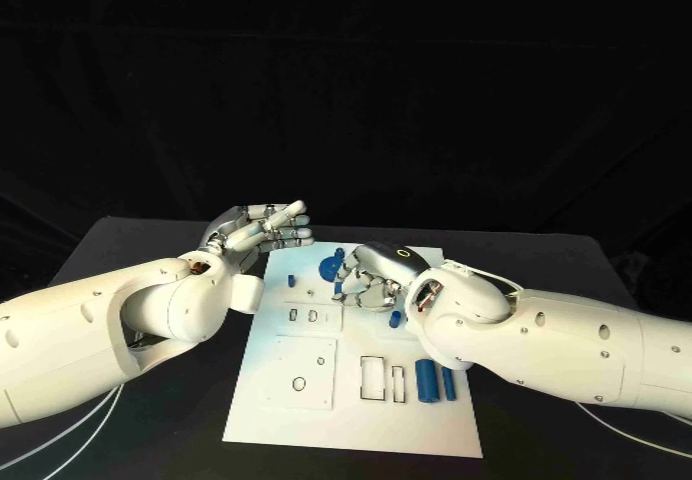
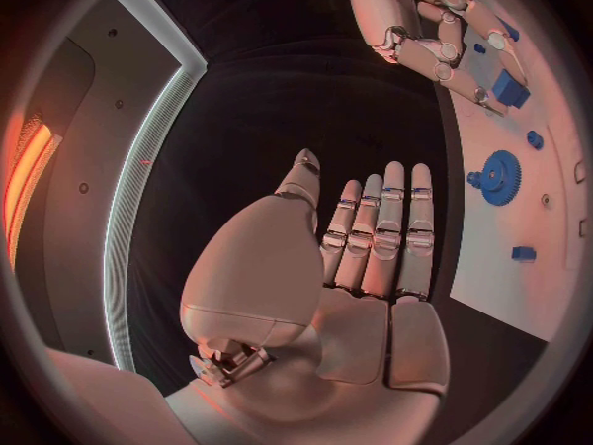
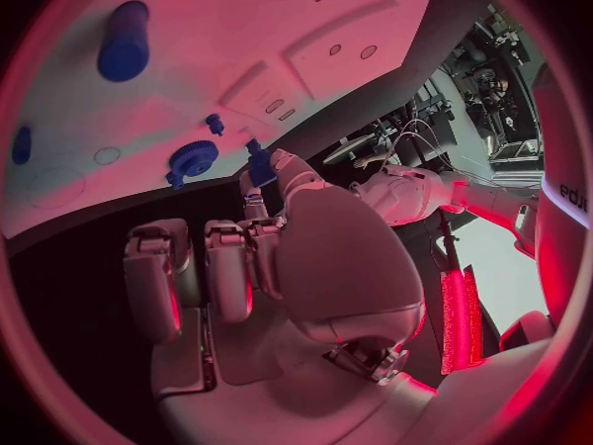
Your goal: Assemble the parts on the task board
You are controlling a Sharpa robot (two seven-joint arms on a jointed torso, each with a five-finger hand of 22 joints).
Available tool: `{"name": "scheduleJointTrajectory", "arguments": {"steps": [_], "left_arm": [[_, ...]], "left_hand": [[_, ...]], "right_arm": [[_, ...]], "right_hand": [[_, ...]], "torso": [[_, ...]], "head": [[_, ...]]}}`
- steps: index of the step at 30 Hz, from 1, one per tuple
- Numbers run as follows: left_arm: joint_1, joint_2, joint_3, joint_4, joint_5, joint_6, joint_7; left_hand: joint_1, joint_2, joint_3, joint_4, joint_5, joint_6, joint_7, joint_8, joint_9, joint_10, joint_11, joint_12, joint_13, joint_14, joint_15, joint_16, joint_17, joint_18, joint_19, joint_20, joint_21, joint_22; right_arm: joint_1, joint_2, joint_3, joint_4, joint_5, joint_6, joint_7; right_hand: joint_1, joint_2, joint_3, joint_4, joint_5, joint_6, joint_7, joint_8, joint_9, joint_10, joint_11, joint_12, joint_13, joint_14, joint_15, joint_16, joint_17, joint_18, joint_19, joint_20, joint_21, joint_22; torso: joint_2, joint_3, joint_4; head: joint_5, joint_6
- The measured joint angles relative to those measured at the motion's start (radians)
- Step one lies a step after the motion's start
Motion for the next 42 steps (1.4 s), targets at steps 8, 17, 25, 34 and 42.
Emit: {"name": "scheduleJointTrajectory", "arguments": {"steps": [8, 17, 25, 34, 42], "left_arm": [[0.000, 0.002, 0.000, -0.001, 0.001, 0.001, 0.000], [0.000, 0.003, 0.000, -0.001, 0.002, 0.002, 0.000], [0.000, 0.005, 0.000, -0.001, 0.002, 0.003, -0.001], [0.000, 0.005, 0.000, -0.001, 0.002, 0.004, -0.001], [0.000, 0.005, 0.000, 0.000, 0.002, 0.005, -0.001]], "left_hand": [[0.000, 0.000, 0.000, 0.000, 0.000, 0.000, 0.000, 0.000, 0.000, 0.000, 0.000, 0.000, 0.000, 0.000, 0.000, -0.004, 0.000, 0.000, 0.000, 0.000, 0.000, 0.000], [0.000, 0.000, 0.000, 0.000, 0.000, 0.000, 0.000, 0.000, 0.000, 0.000, 0.000, 0.000, 0.000, 0.000, 0.000, -0.004, 0.000, 0.000, 0.000, 0.000, 0.000, 0.000], [0.000, 0.000, 0.000, 0.000, 0.000, 0.000, 0.000, 0.000, 0.000, 0.000, 0.000, 0.000, 0.000, 0.004, -0.004, -0.004, 0.000, 0.000, 0.000, 0.000, 0.000, 0.000], [0.000, 0.000, 0.000, 0.000, 0.000, 0.000, 0.000, 0.000, 0.000, 0.000, 0.000, 0.000, 0.000, 0.004, -0.003, -0.004, 0.000, 0.000, 0.000, 0.000, 0.000, -0.001], [0.000, 0.000, 0.000, 0.000, 0.000, 0.000, 0.000, 0.000, 0.000, 0.000, 0.000, 0.000, 0.000, 0.003, -0.003, -0.004, -0.001, 0.000, 0.000, 0.000, 0.000, -0.001]], "right_arm": [[-0.032, 0.054, -0.004, -0.025, -0.060, 0.000, -0.028], [-0.053, 0.094, -0.011, -0.059, -0.095, 0.000, -0.044], [-0.060, 0.112, -0.015, -0.087, -0.110, -0.001, -0.049], [-0.066, 0.120, -0.016, -0.096, -0.117, 0.002, -0.052], [-0.071, 0.126, -0.017, -0.104, -0.117, 0.007, -0.052]], "right_hand": [[-0.001, -0.009, 0.003, -0.003, 0.000, 0.000, 0.000, 0.004, 0.000, 0.000, 0.000, 0.000, 0.000, 0.000, 0.000, 0.000, 0.000, 0.000, 0.000, 0.000, 0.000, 0.000], [-0.001, -0.009, 0.007, -0.007, 0.000, 0.000, 0.000, 0.004, -0.001, 0.000, 0.000, 0.000, 0.000, 0.000, 0.000, 0.000, 0.000, 0.000, 0.000, 0.000, 0.000, 0.000], [-0.002, -0.019, 0.007, -0.007, 0.000, -0.003, -0.004, 0.003, -0.002, -0.004, 0.004, -0.005, 0.000, 0.000, 0.000, 0.000, 0.000, 0.000, 0.000, 0.000, 0.000, 0.001], [-0.008, -0.024, 0.007, -0.007, -0.002, -0.003, -0.004, 0.003, -0.002, -0.004, 0.004, -0.005, 0.000, 0.000, 0.000, 0.000, 0.000, 0.000, 0.000, 0.000, 0.000, 0.001], [-0.008, -0.024, 0.007, -0.007, -0.005, -0.003, -0.004, 0.002, -0.002, -0.004, 0.004, -0.005, 0.000, 0.000, 0.000, 0.000, 0.000, 0.000, 0.000, 0.000, 0.000, 0.000]], "torso": [[0.001, 0.0004, 0.0012], [0.001, 0.0008, 0.0012], [0.001, 0.0001, 0.0016], [0.001, 0.0001, 0.0007], [0.001, 0.0001, 0.0007]], "head": [[0.009, -0.006], [0.014, -0.013], [0.017, -0.016], [0.022, -0.021], [0.024, -0.022]]}}
